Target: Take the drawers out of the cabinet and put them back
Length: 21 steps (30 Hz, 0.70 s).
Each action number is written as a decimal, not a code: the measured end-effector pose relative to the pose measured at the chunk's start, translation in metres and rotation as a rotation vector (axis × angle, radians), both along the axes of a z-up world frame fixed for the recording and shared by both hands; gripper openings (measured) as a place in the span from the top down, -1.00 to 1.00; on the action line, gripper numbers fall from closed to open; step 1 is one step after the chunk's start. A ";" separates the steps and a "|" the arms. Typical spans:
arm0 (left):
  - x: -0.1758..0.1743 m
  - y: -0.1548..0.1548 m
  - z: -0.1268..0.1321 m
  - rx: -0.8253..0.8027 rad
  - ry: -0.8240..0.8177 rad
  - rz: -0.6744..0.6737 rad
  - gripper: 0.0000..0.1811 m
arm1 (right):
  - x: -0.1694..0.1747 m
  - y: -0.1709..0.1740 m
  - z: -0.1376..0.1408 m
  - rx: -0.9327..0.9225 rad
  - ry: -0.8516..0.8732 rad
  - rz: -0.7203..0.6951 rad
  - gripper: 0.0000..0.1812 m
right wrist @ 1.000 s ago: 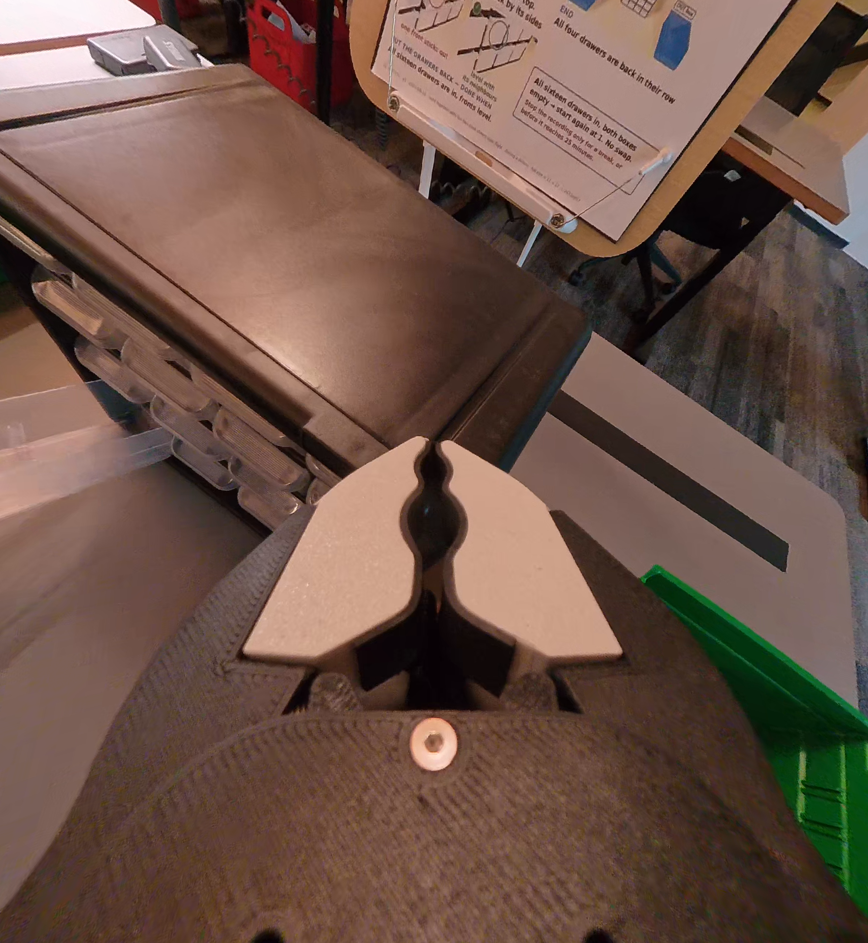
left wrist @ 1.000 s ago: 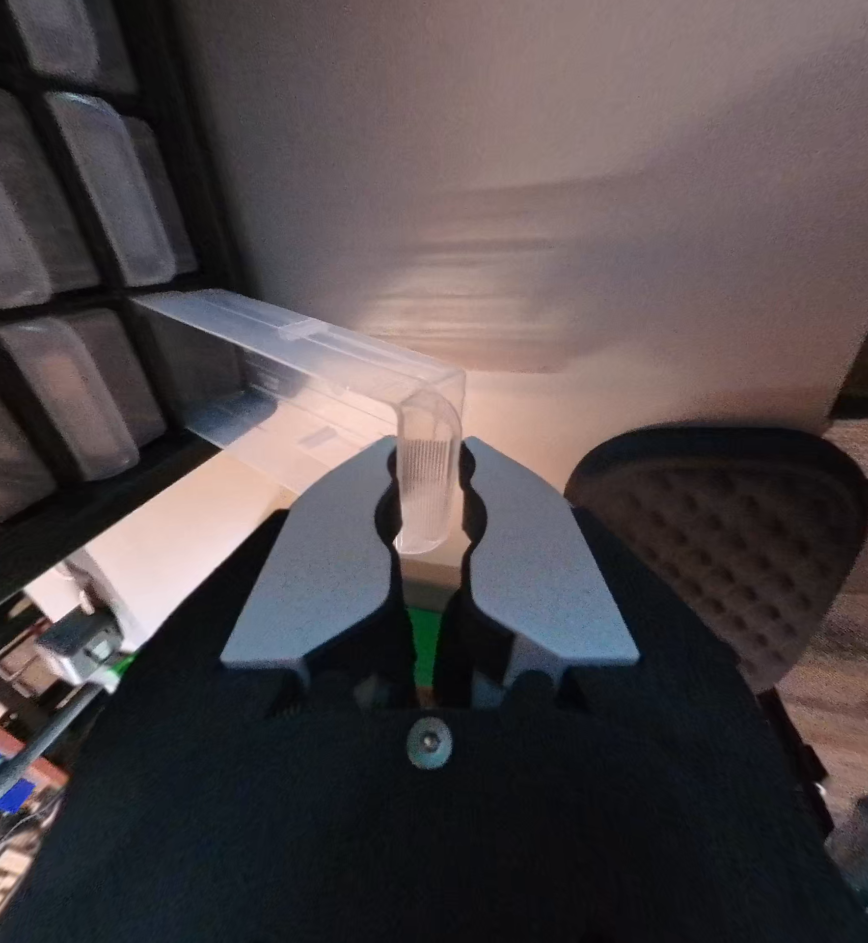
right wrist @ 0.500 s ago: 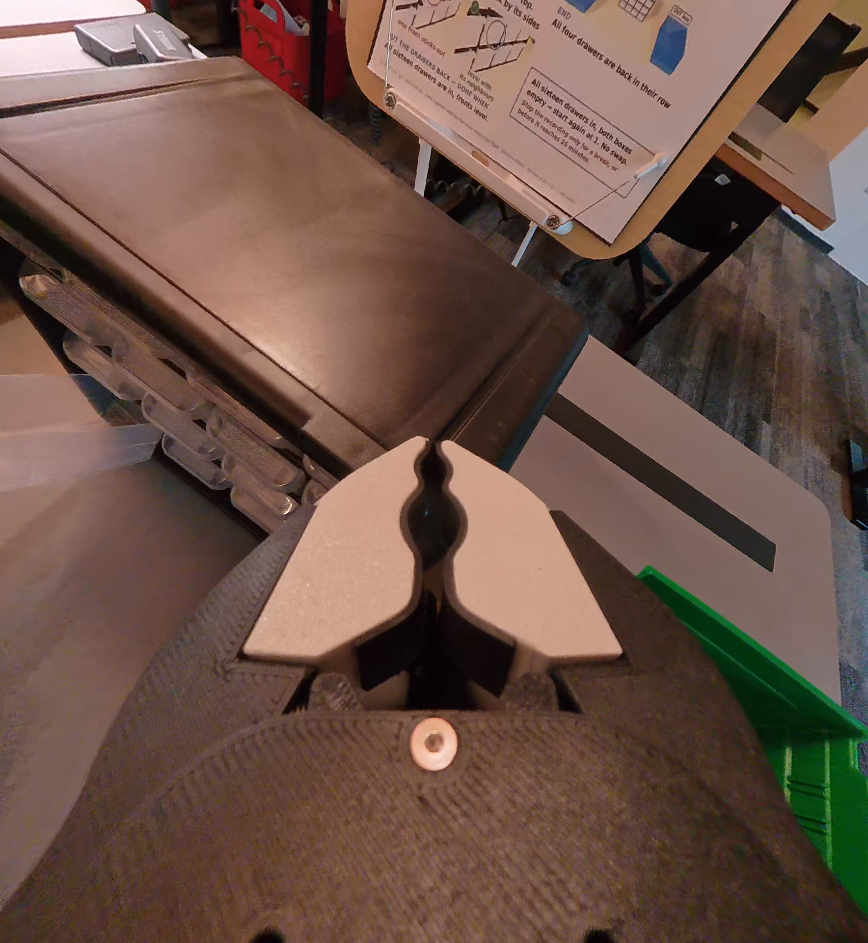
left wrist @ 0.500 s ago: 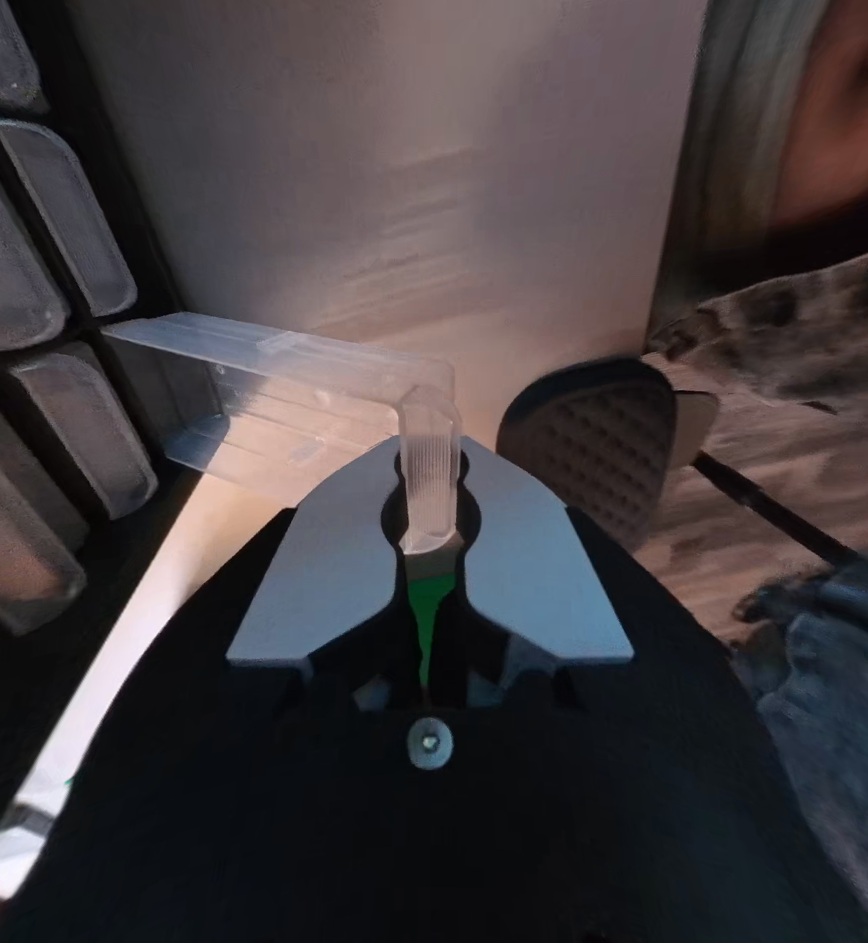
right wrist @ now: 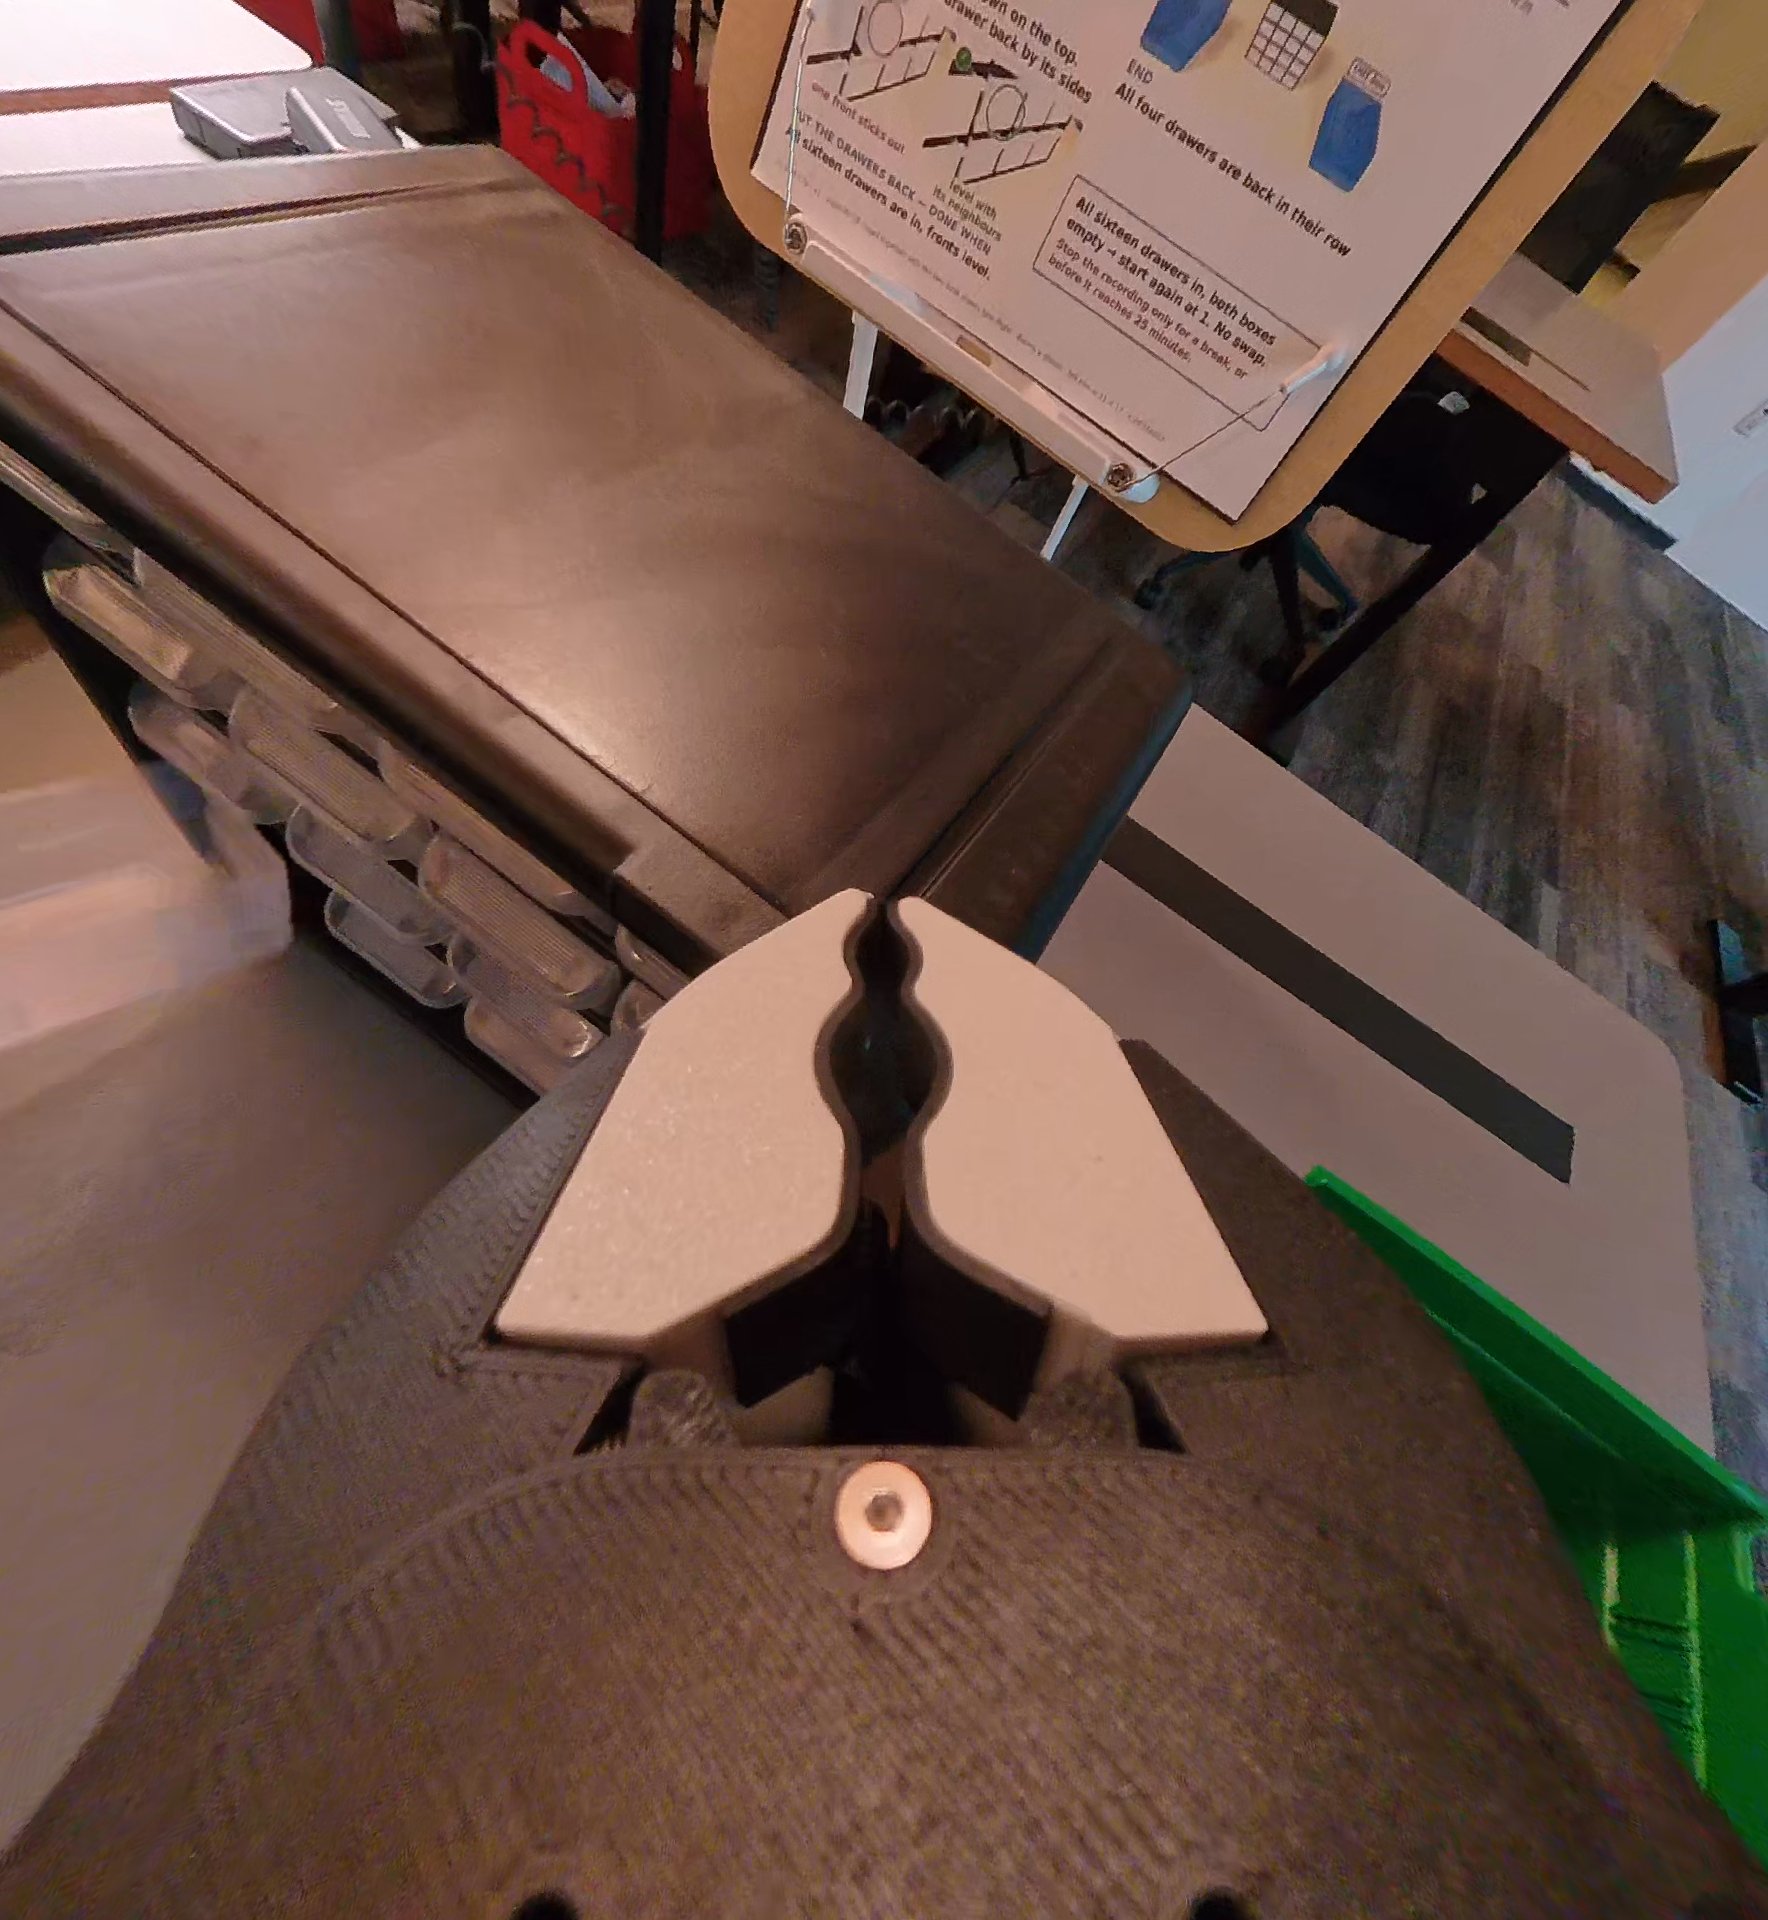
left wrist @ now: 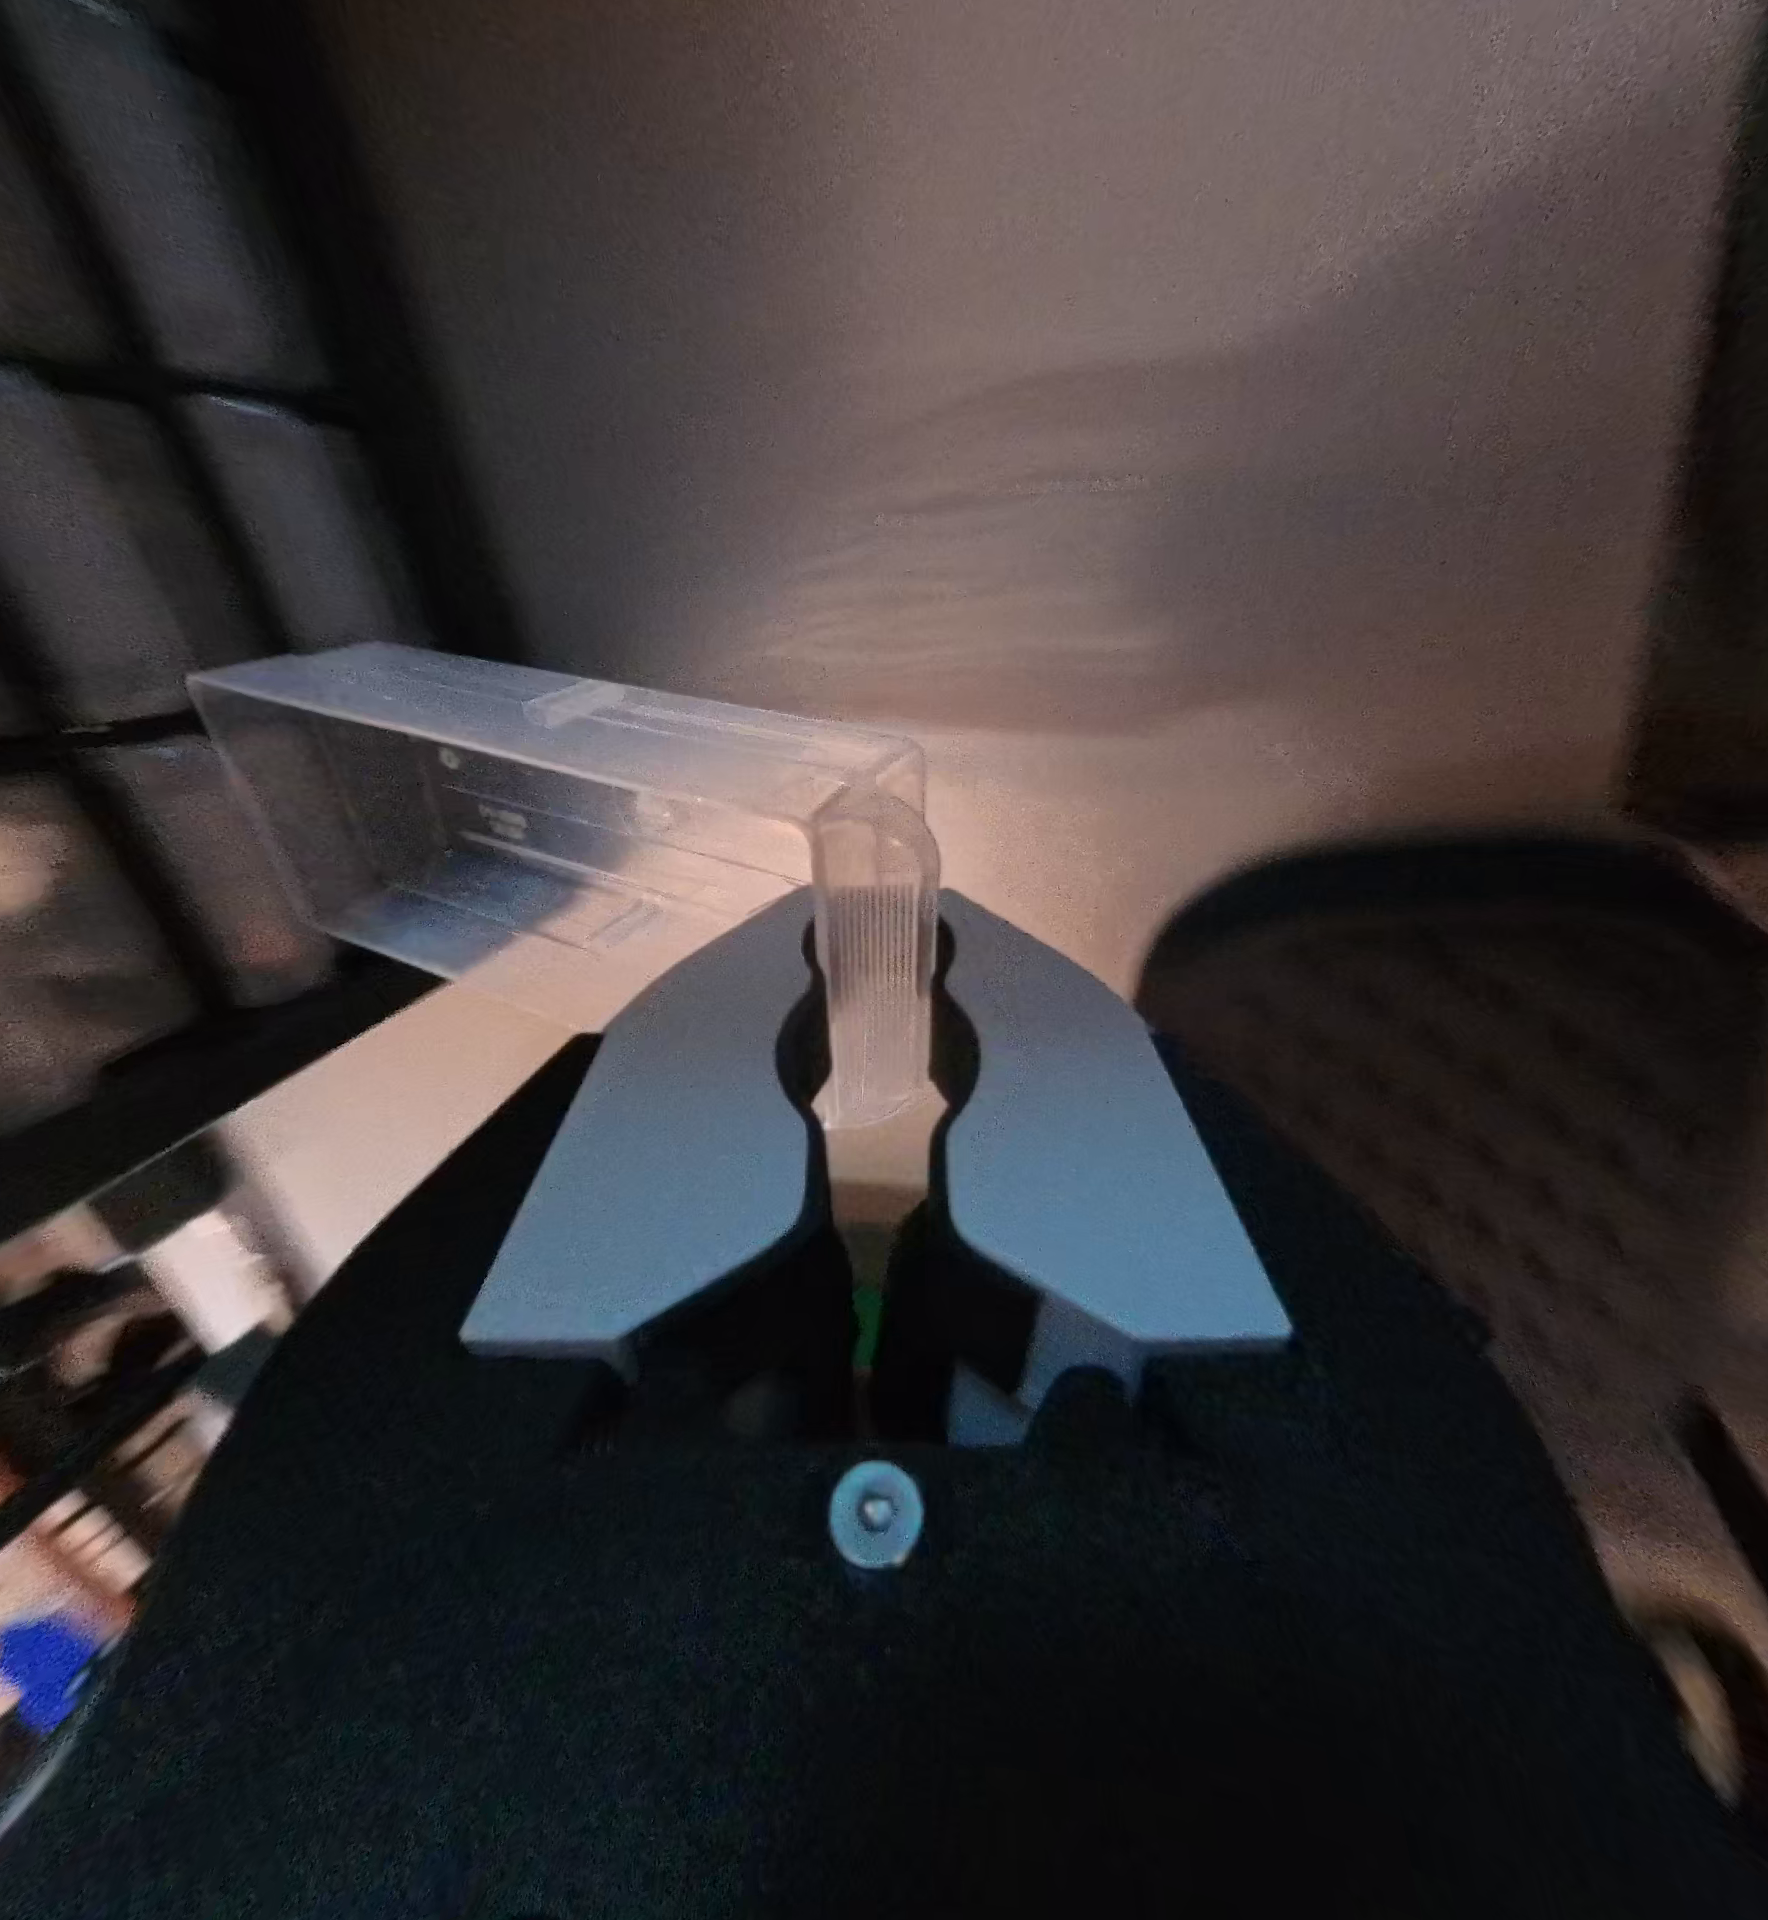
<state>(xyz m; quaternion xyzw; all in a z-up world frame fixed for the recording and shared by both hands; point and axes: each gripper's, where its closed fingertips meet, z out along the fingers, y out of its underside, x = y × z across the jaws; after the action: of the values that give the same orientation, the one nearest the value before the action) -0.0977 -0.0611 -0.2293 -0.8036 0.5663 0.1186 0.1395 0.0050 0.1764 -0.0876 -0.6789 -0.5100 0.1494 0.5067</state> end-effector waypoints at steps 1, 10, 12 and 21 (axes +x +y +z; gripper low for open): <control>0.008 0.001 0.000 0.112 -0.026 -0.003 0.81 | 0.000 0.000 0.000 0.015 0.000 0.001 0.99; 0.047 0.008 0.012 0.825 -0.027 0.106 0.84 | 0.002 -0.015 0.003 0.099 0.040 0.014 0.92; 0.050 0.015 0.026 0.979 -0.022 0.129 0.84 | -0.001 -0.044 0.008 0.016 0.193 0.090 0.77; 0.073 0.026 0.047 1.242 0.073 0.081 0.84 | -0.007 -0.199 -0.048 -0.556 0.684 0.464 0.22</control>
<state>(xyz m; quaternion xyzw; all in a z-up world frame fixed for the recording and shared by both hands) -0.0244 -0.0354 -0.1823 -0.5888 0.3649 0.4586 0.5566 -0.0020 -0.0221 -0.1354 -0.5693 -0.3931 0.6025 0.3980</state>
